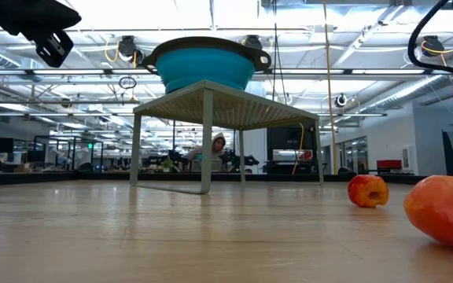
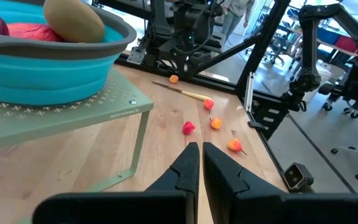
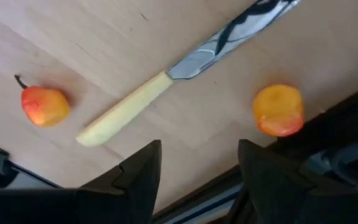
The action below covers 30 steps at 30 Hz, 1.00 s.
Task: Pick & Place Fruit
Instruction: Put the peach into the collapsible colander on the shelf
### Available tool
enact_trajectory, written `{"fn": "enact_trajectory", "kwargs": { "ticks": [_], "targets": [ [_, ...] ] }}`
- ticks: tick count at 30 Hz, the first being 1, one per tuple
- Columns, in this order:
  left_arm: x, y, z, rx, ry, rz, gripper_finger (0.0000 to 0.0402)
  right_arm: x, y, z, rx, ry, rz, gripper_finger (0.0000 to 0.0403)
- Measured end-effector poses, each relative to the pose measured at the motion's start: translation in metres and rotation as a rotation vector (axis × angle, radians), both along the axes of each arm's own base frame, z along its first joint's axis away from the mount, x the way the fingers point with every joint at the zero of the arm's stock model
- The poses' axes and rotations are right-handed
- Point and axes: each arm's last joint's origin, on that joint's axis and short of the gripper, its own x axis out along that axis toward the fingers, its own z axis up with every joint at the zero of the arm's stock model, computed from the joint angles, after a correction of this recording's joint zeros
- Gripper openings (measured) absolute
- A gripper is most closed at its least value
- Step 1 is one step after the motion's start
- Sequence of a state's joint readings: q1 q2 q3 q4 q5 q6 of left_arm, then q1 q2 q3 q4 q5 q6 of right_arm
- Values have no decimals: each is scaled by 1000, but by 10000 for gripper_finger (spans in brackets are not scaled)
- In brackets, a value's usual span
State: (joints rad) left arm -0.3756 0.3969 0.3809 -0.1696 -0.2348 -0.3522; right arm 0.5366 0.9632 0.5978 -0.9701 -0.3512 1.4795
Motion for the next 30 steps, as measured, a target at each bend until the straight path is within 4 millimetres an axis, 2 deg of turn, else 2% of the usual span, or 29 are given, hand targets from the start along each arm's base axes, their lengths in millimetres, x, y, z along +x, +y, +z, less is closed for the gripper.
{"fn": "enact_trajectory", "kwargs": {
  "ticks": [6,12,19,24,30],
  "targets": [
    [0,0,-1,-13,12,4,19,-1,-4,13,-121,3,-37,208],
    [0,0,-1,-13,16,4,19,2,-2,8,-152,49,-35,208],
    [0,0,-1,-8,16,4,19,10,5,-8,-149,149,120,208],
    [0,0,-1,-21,17,7,19,17,8,-18,-160,134,242,208],
    [0,0,-1,-39,19,13,19,20,10,-17,-157,136,326,208]
  ]
}}
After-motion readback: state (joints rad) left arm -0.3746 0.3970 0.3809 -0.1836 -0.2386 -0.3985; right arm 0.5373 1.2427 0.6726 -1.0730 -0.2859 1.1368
